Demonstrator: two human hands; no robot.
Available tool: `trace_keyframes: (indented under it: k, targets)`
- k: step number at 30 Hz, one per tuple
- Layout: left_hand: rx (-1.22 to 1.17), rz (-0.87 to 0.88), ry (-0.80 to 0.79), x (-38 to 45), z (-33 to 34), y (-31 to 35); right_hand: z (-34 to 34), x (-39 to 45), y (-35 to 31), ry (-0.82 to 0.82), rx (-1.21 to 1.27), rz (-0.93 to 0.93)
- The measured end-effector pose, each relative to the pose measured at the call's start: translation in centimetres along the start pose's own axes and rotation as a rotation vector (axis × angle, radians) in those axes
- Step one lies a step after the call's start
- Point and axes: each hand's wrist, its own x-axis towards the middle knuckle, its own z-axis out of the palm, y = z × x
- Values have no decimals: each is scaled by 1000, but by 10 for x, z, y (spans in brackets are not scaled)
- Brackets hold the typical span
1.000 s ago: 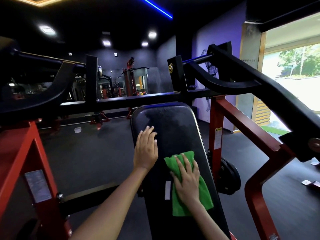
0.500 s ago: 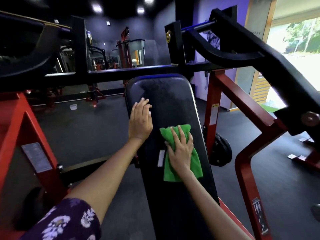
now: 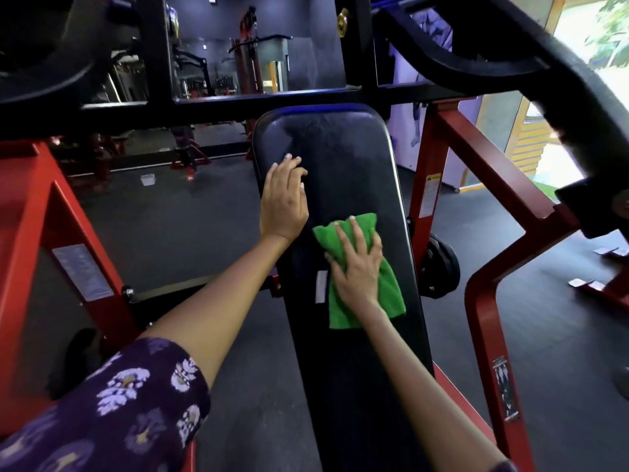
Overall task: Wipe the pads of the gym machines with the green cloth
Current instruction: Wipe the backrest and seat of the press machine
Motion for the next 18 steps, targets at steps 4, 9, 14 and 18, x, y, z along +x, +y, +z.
trace_keyframes:
  k: [4,9,14,18]
  targets:
    - [-5,-6,7,-1,1,2,2,-46,15,-166,-107,-399]
    - [-5,-5,9,-1,0,1,-16,-26,53,-114,-87,-156]
    - [1,0,7,-3,1,1,-5,-3,7,-73,3,13]
    - [-4,-1,5,-4,1,2,-2,-63,31,-183,-140,-431]
